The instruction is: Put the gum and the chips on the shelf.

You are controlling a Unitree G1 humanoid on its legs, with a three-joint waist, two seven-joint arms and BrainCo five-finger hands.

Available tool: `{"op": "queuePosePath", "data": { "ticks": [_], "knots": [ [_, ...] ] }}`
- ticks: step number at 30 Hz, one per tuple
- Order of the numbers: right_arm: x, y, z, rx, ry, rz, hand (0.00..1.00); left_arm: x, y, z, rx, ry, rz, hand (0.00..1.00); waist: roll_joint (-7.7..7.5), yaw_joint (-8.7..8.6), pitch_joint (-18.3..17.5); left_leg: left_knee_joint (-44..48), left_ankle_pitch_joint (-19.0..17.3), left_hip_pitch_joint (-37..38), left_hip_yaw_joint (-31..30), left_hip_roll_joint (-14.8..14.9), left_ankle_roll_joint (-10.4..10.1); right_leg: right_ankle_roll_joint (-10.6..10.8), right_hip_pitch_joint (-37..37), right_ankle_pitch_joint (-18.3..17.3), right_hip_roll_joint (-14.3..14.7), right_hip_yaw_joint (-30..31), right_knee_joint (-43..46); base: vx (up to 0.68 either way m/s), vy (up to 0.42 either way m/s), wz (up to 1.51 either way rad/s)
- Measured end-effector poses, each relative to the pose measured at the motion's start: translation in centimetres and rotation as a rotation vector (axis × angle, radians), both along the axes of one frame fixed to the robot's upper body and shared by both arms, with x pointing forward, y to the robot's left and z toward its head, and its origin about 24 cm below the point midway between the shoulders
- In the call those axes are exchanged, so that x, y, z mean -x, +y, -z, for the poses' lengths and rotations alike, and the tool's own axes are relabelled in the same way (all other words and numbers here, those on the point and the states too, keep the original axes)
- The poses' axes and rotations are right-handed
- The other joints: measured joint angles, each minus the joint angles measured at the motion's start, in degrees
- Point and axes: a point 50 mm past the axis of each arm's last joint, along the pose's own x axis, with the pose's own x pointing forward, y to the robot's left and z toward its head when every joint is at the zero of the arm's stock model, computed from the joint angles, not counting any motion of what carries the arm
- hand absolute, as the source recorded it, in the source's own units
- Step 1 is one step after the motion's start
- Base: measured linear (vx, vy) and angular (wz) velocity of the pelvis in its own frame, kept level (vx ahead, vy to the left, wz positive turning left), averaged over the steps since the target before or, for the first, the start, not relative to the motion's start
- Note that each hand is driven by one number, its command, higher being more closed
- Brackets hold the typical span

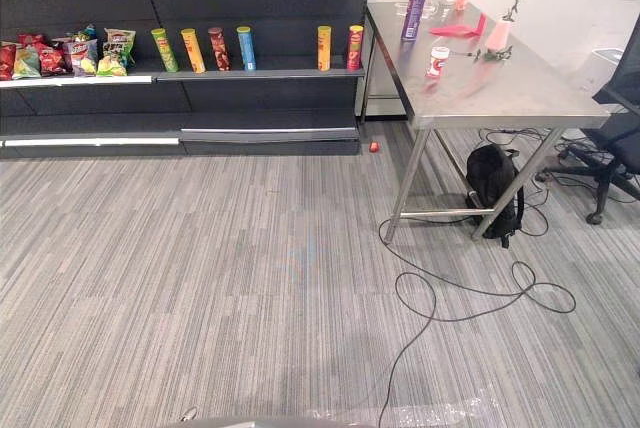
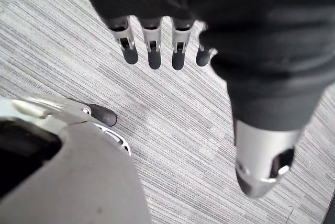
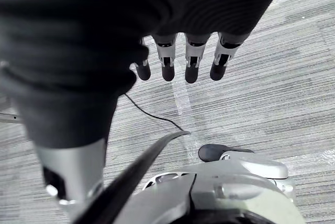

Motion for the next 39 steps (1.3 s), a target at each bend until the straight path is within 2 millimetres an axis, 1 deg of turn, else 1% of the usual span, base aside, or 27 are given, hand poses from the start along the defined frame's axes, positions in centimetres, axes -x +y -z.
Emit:
{"op": "queuePosePath", "data": {
  "ticks": [1, 2, 3, 4, 5, 6, 7, 8, 10, 11, 12, 13, 15, 17, 18, 23, 27, 36, 39],
  "knots": [
    [-0.09, 0.0, 0.0, 0.0, -0.002, 0.0, 0.0, -0.04, 0.0, 0.01, 0.001, 0.0, 0.001, 0.0, -0.21, 0.0, 0.3, -0.1, -0.1, 0.2, 0.1, 0.0, -0.1, 0.1, 0.1, 0.0, 0.0, 0.0, -0.1, 0.05, 0.012, -0.05],
    [-0.24, 0.01, -0.01, 0.0, -0.006, 0.001, 0.0, -0.19, 0.0, 0.02, 0.005, -0.004, 0.003, 0.0, 0.12, 0.01, 0.6, -0.1, -0.2, 0.7, 0.2, 0.0, -0.3, 0.2, 0.8, 0.1, 0.0, 0.0, -0.2, 0.06, 0.012, -0.07],
    [-0.43, 0.03, -0.02, -0.001, -0.011, 0.008, 0.0, -0.34, 0.02, 0.01, 0.009, -0.009, 0.008, 0.0, -0.37, 0.0, 1.5, -0.2, -0.4, 1.3, 0.4, 0.0, -0.6, 0.3, 1.3, 0.0, 0.0, 0.0, -0.3, 0.04, 0.001, -0.07],
    [-0.67, 0.06, -0.02, -0.002, -0.018, 0.015, 0.0, -0.56, 0.07, -0.01, 0.013, -0.018, 0.012, 0.0, 0.2, -0.02, 2.0, -0.2, -0.5, 2.1, 0.6, 0.0, -0.8, 0.6, 2.0, 0.0, 0.0, 0.0, -0.4, 0.01, -0.002, -0.06],
    [-0.7, 0.06, -0.02, -0.002, -0.019, 0.016, 0.0, -0.62, 0.08, -0.01, 0.014, -0.019, 0.015, 0.0, -0.28, -0.05, 2.3, -0.2, -0.8, 2.2, 0.8, 0.0, -1.2, 0.8, 2.0, -0.1, 0.0, 0.0, -0.4, -0.02, -0.006, -0.09],
    [-0.76, 0.09, -0.02, -0.003, -0.021, 0.016, 0.0, -0.71, 0.1, -0.02, 0.016, -0.022, 0.019, 0.0, -0.41, 0.03, 2.5, -0.2, -0.8, 2.4, 1.4, 0.0, -1.3, 0.9, 2.0, -0.2, 0.0, 0.1, -0.4, -0.02, -0.006, -0.12],
    [-0.83, 0.09, -0.03, -0.003, -0.022, 0.015, 0.0, -0.78, 0.09, -0.01, 0.02, -0.02, 0.021, 0.0, 0.01, 0.06, 2.5, -0.3, -0.9, 2.6, 1.7, 0.0, -1.4, 1.0, 2.1, -0.2, 0.0, 0.2, -0.4, -0.03, -0.015, -0.12],
    [-0.83, 0.09, -0.03, -0.003, -0.023, 0.015, 0.0, -0.76, 0.08, 0.01, 0.023, -0.013, 0.021, 0.0, -0.63, 0.05, 2.9, -0.5, -0.9, 2.7, 1.8, 0.0, -1.4, 1.1, 2.1, -0.3, 0.0, 0.3, -0.4, -0.02, -0.016, -0.08],
    [-0.94, 0.1, -0.04, -0.003, -0.026, 0.014, 0.0, -0.74, 0.12, 0.05, 0.034, 0.006, 0.024, 0.0, 0.07, -0.04, 2.6, -0.7, -0.9, 2.9, 2.0, 0.0, -1.4, 1.1, 2.1, -0.3, 0.0, 0.4, -0.5, -0.03, -0.022, -0.04],
    [-0.93, 0.09, -0.04, -0.004, -0.026, 0.015, 0.0, -0.76, 0.12, 0.08, 0.038, 0.017, 0.031, 0.0, -0.55, -0.04, 3.0, -1.0, -0.9, 2.9, 2.1, 0.0, -1.4, 1.1, 2.0, -0.3, 0.1, 0.5, -0.5, -0.04, -0.025, -0.06],
    [-0.95, 0.1, -0.04, -0.004, -0.028, 0.014, 0.0, -0.73, 0.14, 0.09, 0.041, 0.024, 0.04, 0.0, -0.29, -0.06, 2.8, -1.0, -0.8, 3.1, 2.4, 0.0, -1.4, 1.1, 2.1, -0.3, 0.1, 0.7, -0.5, -0.03, -0.02, -0.08],
    [-0.95, 0.1, -0.05, -0.004, -0.03, 0.014, 0.0, -0.76, 0.15, 0.09, 0.041, 0.027, 0.057, 0.0, -0.56, -0.05, 3.0, -1.1, -0.9, 3.2, 2.6, 0.0, -1.4, 1.1, 2.1, -0.3, 0.1, 1.0, -0.5, -0.03, -0.023, -0.17],
    [-1.02, 0.11, -0.07, -0.013, -0.041, 0.022, 0.0, -0.82, 0.13, 0.1, 0.058, 0.025, 0.068, 0.0, -0.33, -0.02, 3.1, -1.2, -0.9, 3.8, 3.4, 0.1, -1.4, 1.1, 2.3, -0.3, 0.2, 1.7, -0.5, -0.03, -0.021, -0.16],
    [-1.0, 0.2, -0.05, -0.051, -0.056, 0.058, 0.0, -0.64, 0.14, 0.15, 0.09, 0.017, 0.076, 0.0, -0.53, -0.67, 3.2, -1.5, -0.9, 4.0, 3.6, 0.1, -1.4, 1.1, 2.7, -0.3, 0.3, 1.9, -0.7, -0.04, -0.031, -0.04],
    [-0.98, 0.2, -0.05, -0.056, -0.059, 0.068, 0.0, -0.69, 0.14, 0.15, 0.096, 0.013, 0.077, 0.0, -0.54, -0.73, 3.2, -1.5, -0.9, 4.0, 3.6, 0.1, -1.4, 1.1, 2.7, -0.3, 0.3, 1.9, -0.7, -0.04, -0.031, 0.01],
    [-0.87, 0.18, -0.06, -0.06, -0.068, 0.096, 0.0, -0.73, 0.14, 0.15, 0.098, 0.011, 0.077, 0.0, -0.54, -0.73, 3.2, -1.5, -0.9, 3.8, 3.5, 0.1, -1.4, 1.1, 2.6, -0.3, 0.4, 1.8, -1.1, -0.03, -0.031, 0.0],
    [-0.67, 0.19, -0.04, -0.07, -0.076, 0.151, 0.0, -0.7, 0.14, 0.16, 0.097, 0.013, 0.079, 0.0, -0.55, -0.75, 3.2, -1.6, -1.0, 3.8, 3.5, 0.3, -1.5, 1.0, 2.7, -0.3, 0.7, 1.8, -1.6, -0.02, -0.047, 0.0],
    [-0.57, 0.18, -0.06, -0.064, -0.085, 0.164, 0.0, -0.69, 0.17, 0.15, 0.092, 0.017, 0.09, 0.0, -0.58, -0.81, 3.3, -1.5, -1.2, 4.0, 3.8, 0.6, -1.8, 1.0, 2.8, -0.3, 0.9, 2.0, -1.8, -0.03, -0.05, -0.01],
    [-0.63, 0.19, -0.08, -0.068, -0.091, 0.164, 0.0, -0.83, 0.23, 0.13, 0.076, 0.023, 0.125, 0.0, -0.57, -0.91, 3.3, -1.5, -1.2, 3.7, 3.8, 0.7, -1.9, 1.0, 2.6, -0.3, 0.9, 2.0, -1.6, -0.05, -0.038, -0.01]
  ]
}}
